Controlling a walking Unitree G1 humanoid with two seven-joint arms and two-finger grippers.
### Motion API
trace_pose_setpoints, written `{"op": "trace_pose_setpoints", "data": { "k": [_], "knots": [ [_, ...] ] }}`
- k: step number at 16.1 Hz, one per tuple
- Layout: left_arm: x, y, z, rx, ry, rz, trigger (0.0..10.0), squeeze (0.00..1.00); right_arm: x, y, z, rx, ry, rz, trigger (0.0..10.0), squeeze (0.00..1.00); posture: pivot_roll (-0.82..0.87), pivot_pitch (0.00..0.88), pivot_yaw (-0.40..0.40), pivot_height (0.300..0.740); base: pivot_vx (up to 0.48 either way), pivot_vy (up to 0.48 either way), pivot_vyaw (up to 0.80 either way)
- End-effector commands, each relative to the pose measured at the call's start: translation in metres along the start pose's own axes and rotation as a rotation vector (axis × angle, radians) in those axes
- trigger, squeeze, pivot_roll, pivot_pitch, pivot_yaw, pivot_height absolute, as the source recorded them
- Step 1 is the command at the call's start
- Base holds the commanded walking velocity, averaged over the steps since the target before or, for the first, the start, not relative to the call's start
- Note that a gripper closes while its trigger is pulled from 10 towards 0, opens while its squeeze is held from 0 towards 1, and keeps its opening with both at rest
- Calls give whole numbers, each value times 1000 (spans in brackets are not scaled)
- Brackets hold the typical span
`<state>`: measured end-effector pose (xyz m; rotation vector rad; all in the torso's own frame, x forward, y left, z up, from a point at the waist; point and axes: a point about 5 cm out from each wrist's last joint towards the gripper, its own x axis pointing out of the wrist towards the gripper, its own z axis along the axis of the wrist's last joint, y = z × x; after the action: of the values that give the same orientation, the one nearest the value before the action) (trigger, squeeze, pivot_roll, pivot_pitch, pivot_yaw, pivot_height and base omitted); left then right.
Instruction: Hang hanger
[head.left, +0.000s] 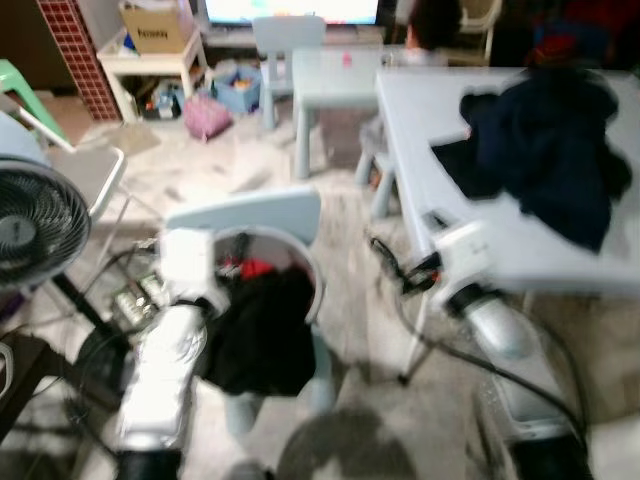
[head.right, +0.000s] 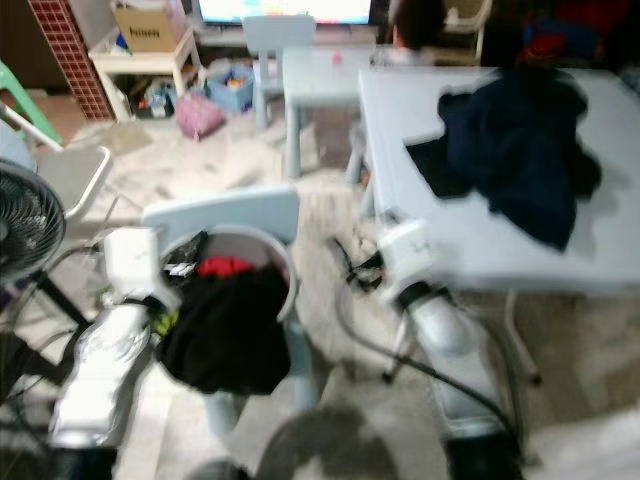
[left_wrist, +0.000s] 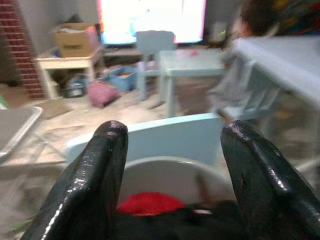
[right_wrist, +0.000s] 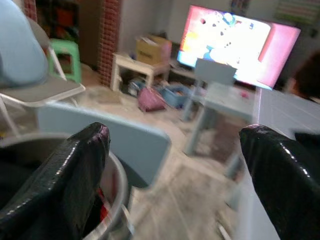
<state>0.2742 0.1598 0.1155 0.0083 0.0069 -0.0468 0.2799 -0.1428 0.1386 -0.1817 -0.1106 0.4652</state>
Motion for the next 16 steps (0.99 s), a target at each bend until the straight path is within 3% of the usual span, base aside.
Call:
{"op": "trace_pose_setpoints", "data": {
  "k": [1,9,16],
  "knots": [
    [2,-9,4,-12,-12,-19,10000,0,-5,-10,0,-27,12,-23,10000,0,-46,23,17,740,300,0,0],
    [3,-6,2,-15,-8,0,10000,0,-2,-6,1,-45,6,23,10000,0,-40,26,9,740,279,0,471],
    [4,-8,1,-23,-3,-7,10000,0,-3,-6,0,-45,11,13,10000,0,-43,29,7,740,310,0,0]
  ]
}}
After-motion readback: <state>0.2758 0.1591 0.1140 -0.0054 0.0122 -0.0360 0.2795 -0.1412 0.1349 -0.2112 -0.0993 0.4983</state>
